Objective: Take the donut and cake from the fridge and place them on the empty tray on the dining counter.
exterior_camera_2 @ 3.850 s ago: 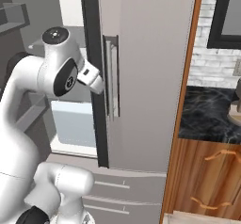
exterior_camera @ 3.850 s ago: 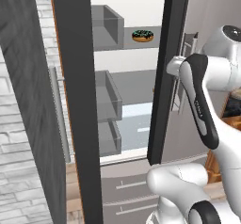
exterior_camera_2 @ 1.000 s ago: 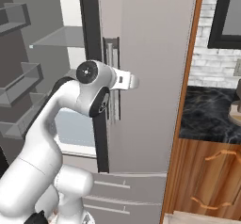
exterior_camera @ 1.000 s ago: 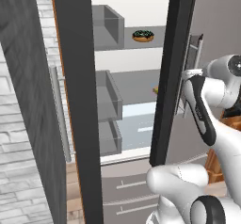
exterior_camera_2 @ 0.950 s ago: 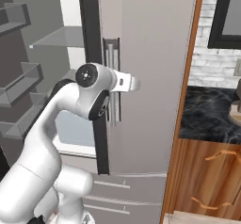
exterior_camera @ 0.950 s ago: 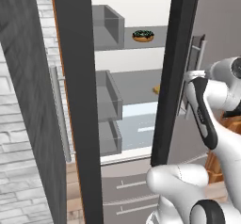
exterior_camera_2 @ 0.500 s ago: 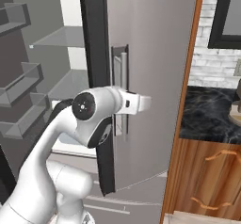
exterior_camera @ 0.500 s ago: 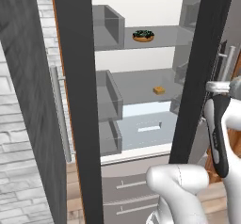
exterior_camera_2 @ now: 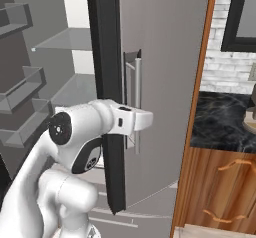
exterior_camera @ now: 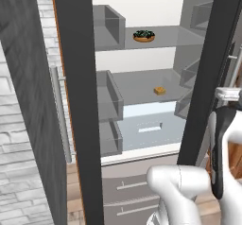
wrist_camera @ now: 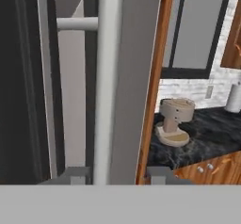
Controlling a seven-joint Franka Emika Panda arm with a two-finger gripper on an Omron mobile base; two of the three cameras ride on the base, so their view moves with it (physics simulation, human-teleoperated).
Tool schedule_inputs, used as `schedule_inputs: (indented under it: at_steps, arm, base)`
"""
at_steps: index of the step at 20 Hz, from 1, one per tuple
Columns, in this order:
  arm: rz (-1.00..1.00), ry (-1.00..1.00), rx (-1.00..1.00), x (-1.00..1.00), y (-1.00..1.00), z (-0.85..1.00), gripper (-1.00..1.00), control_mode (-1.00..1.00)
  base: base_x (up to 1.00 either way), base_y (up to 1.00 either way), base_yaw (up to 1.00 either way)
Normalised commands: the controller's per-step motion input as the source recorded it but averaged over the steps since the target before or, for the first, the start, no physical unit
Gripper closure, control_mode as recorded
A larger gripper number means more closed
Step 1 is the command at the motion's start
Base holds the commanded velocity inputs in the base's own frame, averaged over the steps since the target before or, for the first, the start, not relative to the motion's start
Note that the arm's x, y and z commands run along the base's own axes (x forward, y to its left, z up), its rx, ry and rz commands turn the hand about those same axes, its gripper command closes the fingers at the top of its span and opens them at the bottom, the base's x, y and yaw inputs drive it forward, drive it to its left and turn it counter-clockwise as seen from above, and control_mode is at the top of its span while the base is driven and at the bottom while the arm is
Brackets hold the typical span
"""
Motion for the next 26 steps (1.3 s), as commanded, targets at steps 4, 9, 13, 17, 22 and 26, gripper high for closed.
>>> schedule_inputs:
  at_steps: [4, 9, 13, 17, 22, 26]
  arm:
    - [0.04, 0.01, 0.0, -0.98, 0.93, 0.48, -1.0, -1.0]
    - [0.2, 0.05, 0.02, -0.16, 0.98, 0.22, -1.0, -1.0]
    - [0.19, 0.01, 0.01, 0.05, 0.78, 0.0, -1.0, -1.0]
    - [0.13, 0.0, 0.0, 0.34, 0.37, 0.0, -1.0, -1.0]
    - [0.1, 0.0, 0.0, 0.32, 0.38, 0.0, -1.0, -1.0]
    - [0.04, 0.0, -0.04, 0.19, 0.37, 0.01, -1.0, -1.0]
  base:
    - [0.0, 0.0, 0.0]
    - [0.0, 0.0, 0.0]
    - [0.0, 0.0, 0.0]
    - [0.0, 0.0, 0.0]
    - [0.0, 0.0, 0.0]
    - [0.0, 0.0, 0.0]
